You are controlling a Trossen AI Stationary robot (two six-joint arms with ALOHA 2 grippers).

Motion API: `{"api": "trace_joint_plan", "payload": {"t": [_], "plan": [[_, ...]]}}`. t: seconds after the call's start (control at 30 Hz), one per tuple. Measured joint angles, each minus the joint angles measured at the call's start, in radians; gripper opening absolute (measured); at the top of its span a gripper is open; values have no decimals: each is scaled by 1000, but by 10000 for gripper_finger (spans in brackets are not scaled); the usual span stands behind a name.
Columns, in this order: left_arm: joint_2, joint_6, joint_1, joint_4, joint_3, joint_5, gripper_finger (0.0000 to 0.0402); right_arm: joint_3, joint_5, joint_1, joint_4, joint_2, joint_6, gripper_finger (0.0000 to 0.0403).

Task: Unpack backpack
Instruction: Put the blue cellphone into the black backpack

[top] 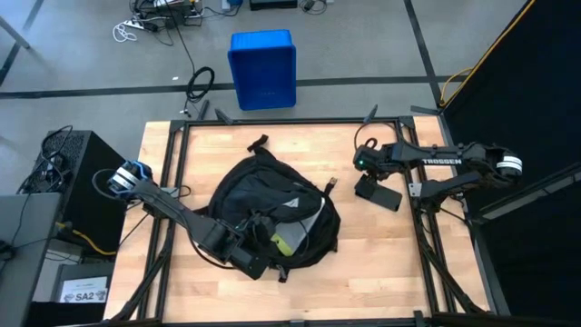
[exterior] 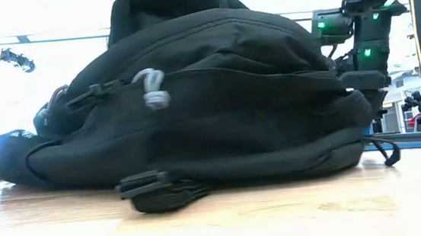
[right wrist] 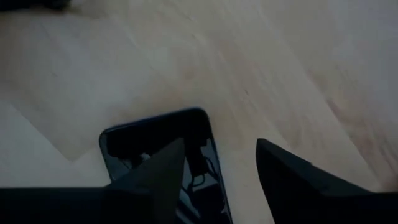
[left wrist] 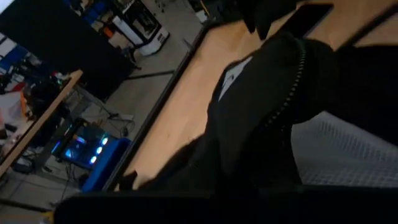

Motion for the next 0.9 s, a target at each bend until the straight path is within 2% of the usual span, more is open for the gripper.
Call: {"api": "trace_joint_plan", "payload": {"t": [0.17, 0.33, 0.47, 0.6, 0.73, 0.9], "plan": [[-32, -88, 8, 0, -107, 1, 0, 0, -7, 25, 3, 0, 1, 156], [-177, -209, 18, 8, -279, -6, 0, 0, -7, 43, 4, 0, 1, 151], [-310, -222, 34, 105, -416, -5, 0, 0, -7, 46, 10, 0, 1, 152], [-389, -190, 47, 240, -491, 12, 3, 0, -7, 46, 12, 0, 2, 162], [-403, -63, 49, 323, -486, 49, 35, 0, -7, 46, 12, 0, 3, 174], [-404, 98, 43, 375, -408, 101, 115, 0, -7, 46, 10, 0, 7, 186]]}}
